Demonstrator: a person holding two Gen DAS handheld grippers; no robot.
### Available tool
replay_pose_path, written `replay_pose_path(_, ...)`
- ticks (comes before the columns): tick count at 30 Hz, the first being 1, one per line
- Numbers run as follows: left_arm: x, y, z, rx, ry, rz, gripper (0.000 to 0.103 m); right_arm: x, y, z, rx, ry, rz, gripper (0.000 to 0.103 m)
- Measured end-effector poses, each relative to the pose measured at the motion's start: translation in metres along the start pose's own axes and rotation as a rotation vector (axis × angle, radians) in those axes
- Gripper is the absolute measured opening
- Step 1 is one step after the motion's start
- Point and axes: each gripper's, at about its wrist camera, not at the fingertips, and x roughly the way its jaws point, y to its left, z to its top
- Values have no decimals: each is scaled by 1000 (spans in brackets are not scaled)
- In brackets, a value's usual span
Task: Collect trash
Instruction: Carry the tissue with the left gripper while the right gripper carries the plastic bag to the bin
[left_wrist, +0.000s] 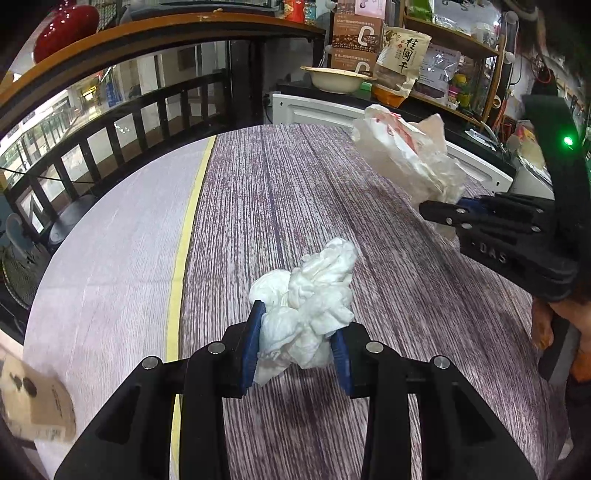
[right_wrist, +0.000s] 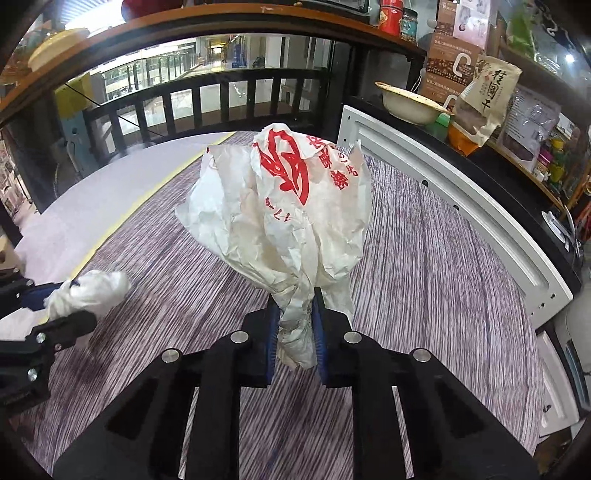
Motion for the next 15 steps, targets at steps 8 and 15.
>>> replay_pose_path(8,-44,-11,-36,-5,-51,3,34,-74,16,-55,-4,-66,24,18)
replay_pose_path(15,-82,-28,-64,-7,-102,-6,34,-141,20,-96,17,-141,42,18)
